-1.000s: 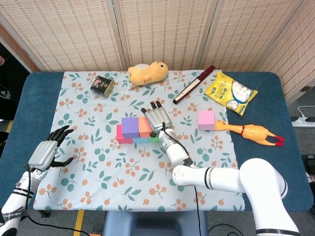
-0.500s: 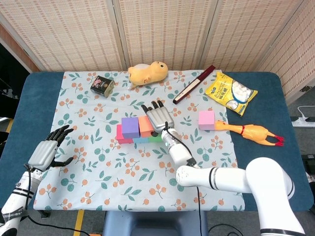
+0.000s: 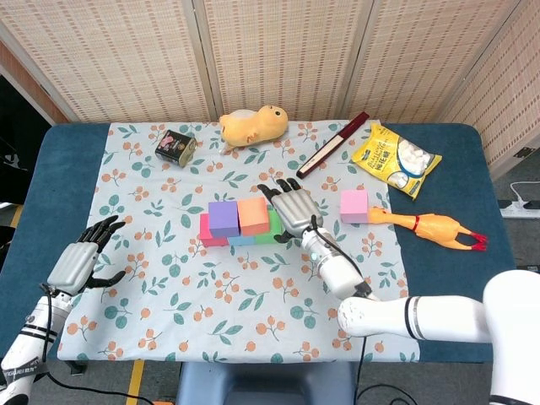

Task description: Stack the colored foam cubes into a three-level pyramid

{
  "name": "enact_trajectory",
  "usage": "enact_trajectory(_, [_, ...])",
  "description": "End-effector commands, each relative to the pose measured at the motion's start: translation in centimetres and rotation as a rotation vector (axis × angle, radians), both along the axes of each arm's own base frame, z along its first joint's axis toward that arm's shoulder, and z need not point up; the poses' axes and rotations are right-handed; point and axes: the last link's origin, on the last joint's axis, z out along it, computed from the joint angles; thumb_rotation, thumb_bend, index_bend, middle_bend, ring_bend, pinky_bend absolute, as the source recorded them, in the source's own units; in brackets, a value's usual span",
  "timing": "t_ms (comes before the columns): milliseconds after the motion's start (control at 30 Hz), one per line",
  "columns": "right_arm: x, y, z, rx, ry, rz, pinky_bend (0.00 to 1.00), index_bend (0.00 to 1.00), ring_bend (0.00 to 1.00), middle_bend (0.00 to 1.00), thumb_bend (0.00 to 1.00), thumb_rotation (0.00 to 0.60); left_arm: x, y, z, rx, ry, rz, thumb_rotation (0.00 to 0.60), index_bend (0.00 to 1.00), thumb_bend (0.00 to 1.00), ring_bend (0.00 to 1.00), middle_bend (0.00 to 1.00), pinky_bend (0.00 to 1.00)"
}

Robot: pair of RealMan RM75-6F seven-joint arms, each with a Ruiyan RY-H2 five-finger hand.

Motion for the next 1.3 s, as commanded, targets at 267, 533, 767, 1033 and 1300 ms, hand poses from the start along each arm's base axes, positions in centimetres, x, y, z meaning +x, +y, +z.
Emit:
enact_trajectory(267, [-3.9,1.2,0.4,0.058,-0.086,-0.064,0.0,0.0,0.0,0.2,0.11,0.6,0.0,-0.2,-0.2,-0.015,-0.001,0.005,0.6,0.09,0.26,0.0,0.0,0.11])
enact_trajectory(533, [-4.7,1.0,-0.6,0.093,-0.132,-0.073,0.0,0.0,0.0,0.2,0.11,0.6,0.2,0.0,-0.2,-0.017,0.0,0.005,0.6,0.09,0.26,0.0,0.0,0.11])
enact_trajectory(767, [-4.9,1.0,-1.5,0.106,-0.154,-0.069,0.0,0.0,0.0,0.2,0.11,0.6,0.4,0.1,-0.2,-0.018,0.004,0.004,0.6,0.09,0.26,0.0,0.0,0.11])
enact_trajectory(1033, [-4.6,0.9,-2.7,0.119,-0.166,-0.051,0.0,0.0,0.0,0.2,0.11,0.6,0.3,0.2,-0.3,-0.021,0.003,0.007,0.6,0.09,0.26,0.0,0.0,0.11])
enact_trajectory(1300, [-4.5,1.0,-2.9,0.119,-0.167,-0.044,0.0,0.0,0.0,0.2,0.11,0.6,0.2,0.3,-0.4,-0.021,-0.001,0.005,0.6,0.09,0.26,0.0,0.0,0.11])
